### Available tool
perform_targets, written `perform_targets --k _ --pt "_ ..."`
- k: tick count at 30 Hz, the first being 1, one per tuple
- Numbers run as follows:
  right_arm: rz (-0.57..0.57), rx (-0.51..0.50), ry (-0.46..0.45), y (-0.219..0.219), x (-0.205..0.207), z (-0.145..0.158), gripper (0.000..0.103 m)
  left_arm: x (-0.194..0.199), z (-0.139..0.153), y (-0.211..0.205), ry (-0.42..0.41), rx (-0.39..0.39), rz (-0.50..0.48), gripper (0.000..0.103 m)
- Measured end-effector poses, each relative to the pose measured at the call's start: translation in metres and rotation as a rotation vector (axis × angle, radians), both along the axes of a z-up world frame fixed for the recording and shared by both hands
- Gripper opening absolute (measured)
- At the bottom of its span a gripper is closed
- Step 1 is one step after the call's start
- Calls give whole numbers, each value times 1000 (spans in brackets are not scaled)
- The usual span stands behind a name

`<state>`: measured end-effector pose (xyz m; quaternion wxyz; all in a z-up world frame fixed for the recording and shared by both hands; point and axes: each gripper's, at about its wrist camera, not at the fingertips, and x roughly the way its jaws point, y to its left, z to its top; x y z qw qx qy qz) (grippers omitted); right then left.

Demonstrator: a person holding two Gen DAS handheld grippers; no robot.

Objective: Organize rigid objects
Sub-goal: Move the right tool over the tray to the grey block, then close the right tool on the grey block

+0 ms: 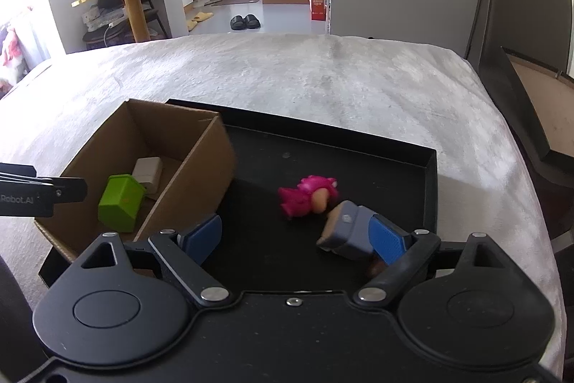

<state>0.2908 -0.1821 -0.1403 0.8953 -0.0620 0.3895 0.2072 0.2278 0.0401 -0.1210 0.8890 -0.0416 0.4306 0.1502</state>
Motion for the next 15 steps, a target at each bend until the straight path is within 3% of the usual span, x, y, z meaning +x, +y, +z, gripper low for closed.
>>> perform_targets --k 7,15 --pt "-13 74 -39 -23 23 -24 86 7 0 -21 24 60 -10 87" --pt "-63 119 -8 -38 37 -46 79 27 -4 -40 46 113 -6 87"
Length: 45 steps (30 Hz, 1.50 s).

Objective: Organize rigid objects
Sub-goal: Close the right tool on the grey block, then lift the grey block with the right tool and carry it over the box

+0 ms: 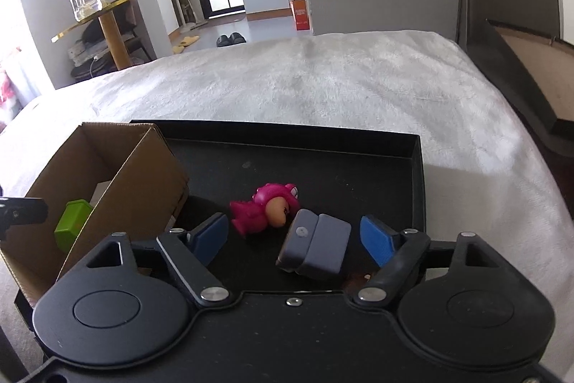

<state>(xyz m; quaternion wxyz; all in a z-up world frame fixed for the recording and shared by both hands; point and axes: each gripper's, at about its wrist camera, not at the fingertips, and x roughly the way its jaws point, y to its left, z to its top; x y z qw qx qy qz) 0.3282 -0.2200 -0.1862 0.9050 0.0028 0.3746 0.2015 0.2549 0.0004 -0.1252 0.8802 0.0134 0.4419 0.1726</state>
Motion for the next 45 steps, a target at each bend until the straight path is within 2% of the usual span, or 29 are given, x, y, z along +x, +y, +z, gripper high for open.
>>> perform_targets --k 4,8,9,10,17,19,21,30,35,45 --pt "2 15 2 -3 3 -6 79 13 -2 -11 25 43 -11 87" --pt "-18 51 27 -9 11 -19 75 25 -4 -19 35 74 -4 87" --pt "-27 50 33 -11 14 -24 71 29 -5 -21 39 81 0 87" --pt "-31 49 46 -11 17 -28 68 32 -6 -22 44 87 5 87" --pt "-34 110 128 -17 30 -48 67 46 -11 -36 71 134 8 87" --pt "-26 121 150 -18 33 -53 49 49 -13 -40 74 143 3 87" --pt "-19 138 171 -20 35 -58 45 51 -14 -43 80 149 6 87" --pt "-20 140 183 -25 33 -55 44 49 1 -50 56 162 9 87" --pt "-38 132 158 -30 31 -48 44 41 12 -51 40 163 14 87" --pt "-69 168 163 -47 17 -29 44 14 35 -51 4 104 36 87"
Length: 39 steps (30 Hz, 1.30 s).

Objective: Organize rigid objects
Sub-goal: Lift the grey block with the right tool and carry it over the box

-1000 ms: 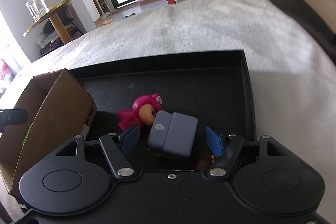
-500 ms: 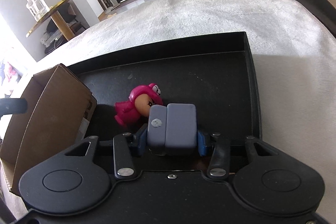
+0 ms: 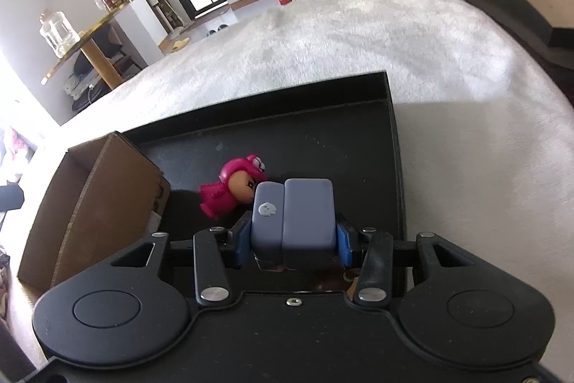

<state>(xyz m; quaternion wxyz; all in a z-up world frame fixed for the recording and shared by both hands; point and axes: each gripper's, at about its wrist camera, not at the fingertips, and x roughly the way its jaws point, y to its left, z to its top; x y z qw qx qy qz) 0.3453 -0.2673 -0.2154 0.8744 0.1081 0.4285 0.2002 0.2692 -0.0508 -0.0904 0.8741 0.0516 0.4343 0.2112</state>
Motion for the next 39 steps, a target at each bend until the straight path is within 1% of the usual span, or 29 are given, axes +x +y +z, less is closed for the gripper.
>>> perform_targets --k 5,9,15,19,25,30,32,35,39 --pt "-2 -7 -8 -6 -9 18 44 -20 16 1 -44 -18 7 87" --pt "-5 -3 -43 -11 -21 40 44 -37 28 4 -82 -45 18 87" --pt "-14 -4 -88 -17 -40 72 44 -62 49 8 -161 -118 55 87" --pt "-6 -10 -124 -15 -49 93 44 -76 59 6 -195 -120 48 87" --pt "-10 -29 -181 -8 -64 120 44 -84 64 18 -212 -149 34 87" --pt "-18 -54 -206 1 -73 133 44 -92 63 35 -214 -181 27 87" --pt "-25 -60 -212 5 -76 137 44 -95 62 45 -228 -192 40 88" --pt "-36 -55 -205 10 -79 140 44 -96 61 57 -224 -243 46 88" --pt "-32 -77 -214 23 -86 145 44 -102 58 68 -234 -253 33 88"
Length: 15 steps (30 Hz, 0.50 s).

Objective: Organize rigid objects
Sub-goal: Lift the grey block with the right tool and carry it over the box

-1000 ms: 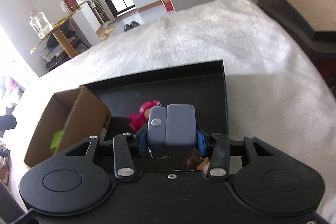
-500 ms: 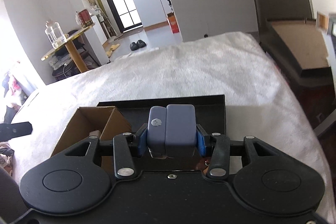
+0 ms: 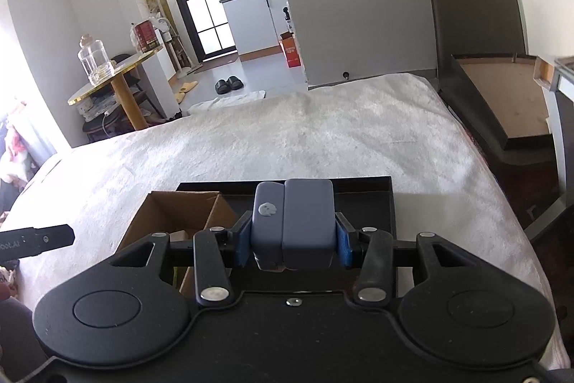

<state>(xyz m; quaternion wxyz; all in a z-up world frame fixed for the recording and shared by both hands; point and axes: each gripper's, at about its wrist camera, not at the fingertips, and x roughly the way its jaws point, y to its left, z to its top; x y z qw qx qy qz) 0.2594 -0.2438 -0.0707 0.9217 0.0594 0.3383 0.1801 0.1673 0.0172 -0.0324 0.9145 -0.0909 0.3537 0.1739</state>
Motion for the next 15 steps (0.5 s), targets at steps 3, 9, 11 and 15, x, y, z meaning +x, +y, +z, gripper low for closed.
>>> perform_targets --k 3,9,11,15 --pt "17 -19 -11 14 -4 3 44 -2 -7 14 -2 -31 4 89" --pt "47 -43 -38 48 -5 9 44 -7 -18 43 3 -45 4 89" --pt "55 -47 -49 59 -5 11 44 -9 -19 54 1 -47 8 89" --pt "72 -42 -61 84 -6 16 44 -11 -21 71 0 -56 8 89"
